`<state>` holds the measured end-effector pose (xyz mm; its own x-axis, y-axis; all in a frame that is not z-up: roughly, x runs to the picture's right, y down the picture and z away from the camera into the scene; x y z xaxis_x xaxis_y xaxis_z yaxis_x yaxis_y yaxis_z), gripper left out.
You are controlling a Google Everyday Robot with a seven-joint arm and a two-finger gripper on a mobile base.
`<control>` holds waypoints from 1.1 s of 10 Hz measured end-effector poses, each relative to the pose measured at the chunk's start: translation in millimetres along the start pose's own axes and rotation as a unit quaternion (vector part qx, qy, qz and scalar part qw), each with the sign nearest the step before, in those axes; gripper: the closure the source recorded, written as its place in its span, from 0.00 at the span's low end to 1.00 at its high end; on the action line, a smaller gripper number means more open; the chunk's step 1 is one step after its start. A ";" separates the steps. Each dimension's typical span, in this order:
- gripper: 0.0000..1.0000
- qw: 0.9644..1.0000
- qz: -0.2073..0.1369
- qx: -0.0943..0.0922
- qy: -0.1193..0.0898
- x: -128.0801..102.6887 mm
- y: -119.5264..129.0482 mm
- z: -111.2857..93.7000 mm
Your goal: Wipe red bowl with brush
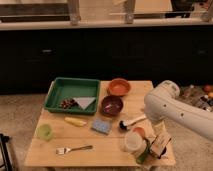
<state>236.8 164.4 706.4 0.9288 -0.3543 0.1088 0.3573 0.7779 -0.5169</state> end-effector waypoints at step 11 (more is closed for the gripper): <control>0.20 0.983 -0.138 0.059 -0.105 1.8 -47.2 -18.6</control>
<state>219.8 117.4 715.2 0.7907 -0.4541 0.4107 0.5953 0.7268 -0.3425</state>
